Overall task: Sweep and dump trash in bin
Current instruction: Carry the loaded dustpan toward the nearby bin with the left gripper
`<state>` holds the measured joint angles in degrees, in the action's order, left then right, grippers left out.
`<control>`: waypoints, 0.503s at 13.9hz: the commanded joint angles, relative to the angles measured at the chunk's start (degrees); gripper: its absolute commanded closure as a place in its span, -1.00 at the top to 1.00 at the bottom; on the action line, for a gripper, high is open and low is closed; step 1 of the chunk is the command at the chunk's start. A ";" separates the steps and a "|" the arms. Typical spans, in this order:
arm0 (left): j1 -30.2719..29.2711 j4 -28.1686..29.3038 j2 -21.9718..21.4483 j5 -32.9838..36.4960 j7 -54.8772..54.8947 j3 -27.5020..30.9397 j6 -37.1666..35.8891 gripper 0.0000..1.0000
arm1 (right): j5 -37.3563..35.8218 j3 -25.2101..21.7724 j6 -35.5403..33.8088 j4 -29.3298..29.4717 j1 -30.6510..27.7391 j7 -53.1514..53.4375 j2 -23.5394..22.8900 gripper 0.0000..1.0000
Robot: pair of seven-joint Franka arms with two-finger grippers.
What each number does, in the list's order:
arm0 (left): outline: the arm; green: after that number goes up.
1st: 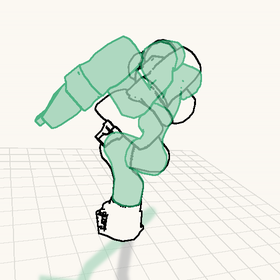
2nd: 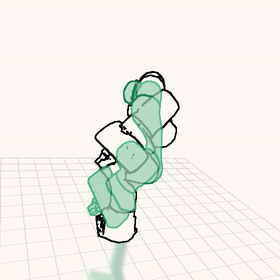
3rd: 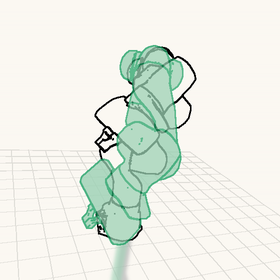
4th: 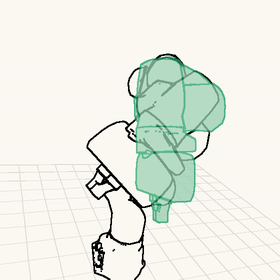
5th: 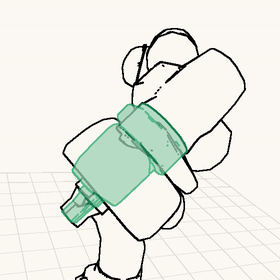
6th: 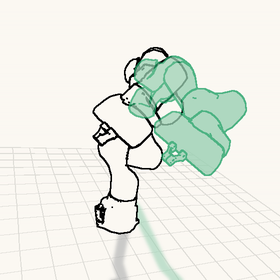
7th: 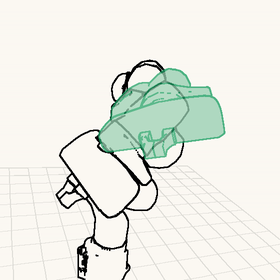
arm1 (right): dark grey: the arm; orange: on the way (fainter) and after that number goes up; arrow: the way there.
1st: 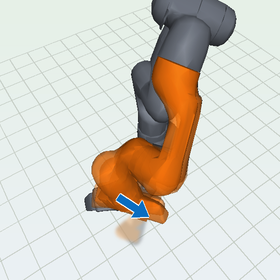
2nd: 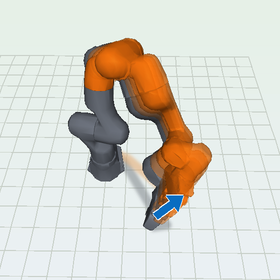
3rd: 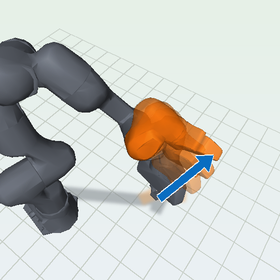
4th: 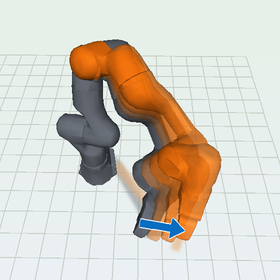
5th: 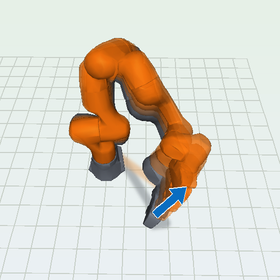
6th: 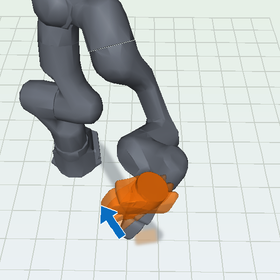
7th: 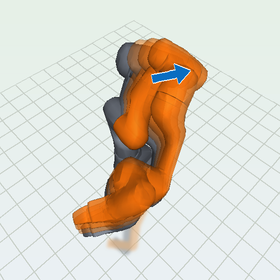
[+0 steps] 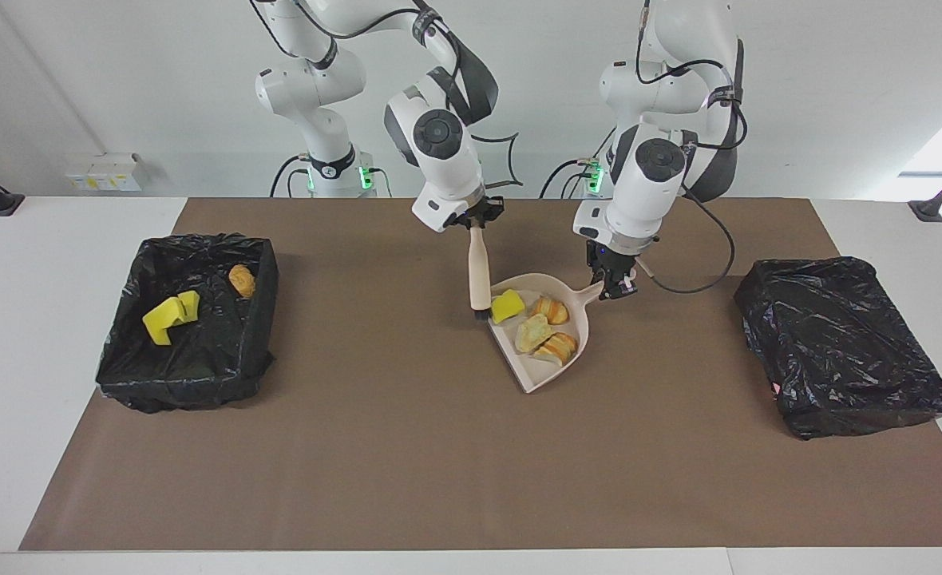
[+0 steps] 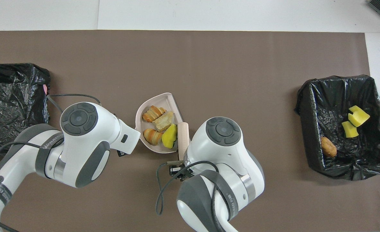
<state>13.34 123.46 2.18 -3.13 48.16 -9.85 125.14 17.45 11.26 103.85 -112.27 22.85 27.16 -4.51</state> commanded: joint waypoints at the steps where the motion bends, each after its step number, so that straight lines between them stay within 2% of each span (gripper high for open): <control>1: -1.64 0.29 -1.12 -3.02 0.44 -0.26 2.56 -1.00 | -3.90 0.34 -2.42 -0.14 -1.67 -1.23 3.71 -1.00; 4: -3.58 -1.64 -1.65 -4.25 0.44 -0.26 2.04 -1.00 | -7.60 0.69 -4.53 -0.49 -1.15 1.12 6.18 -1.00; 6: -4.63 -2.96 -3.13 -4.26 0.53 -0.09 1.07 -1.00 | -7.34 1.13 -1.66 -5.99 -0.62 3.95 9.77 -1.00; 7: -6.03 -3.40 -4.01 -4.26 0.70 -0.17 -0.06 -1.00 | -6.56 1.22 2.63 -9.77 1.56 4.74 11.88 -1.00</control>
<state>9.48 120.77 1.03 -6.00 48.15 -9.71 126.97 11.50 11.81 100.92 -114.52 22.46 29.56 2.26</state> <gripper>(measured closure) 0.683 0.736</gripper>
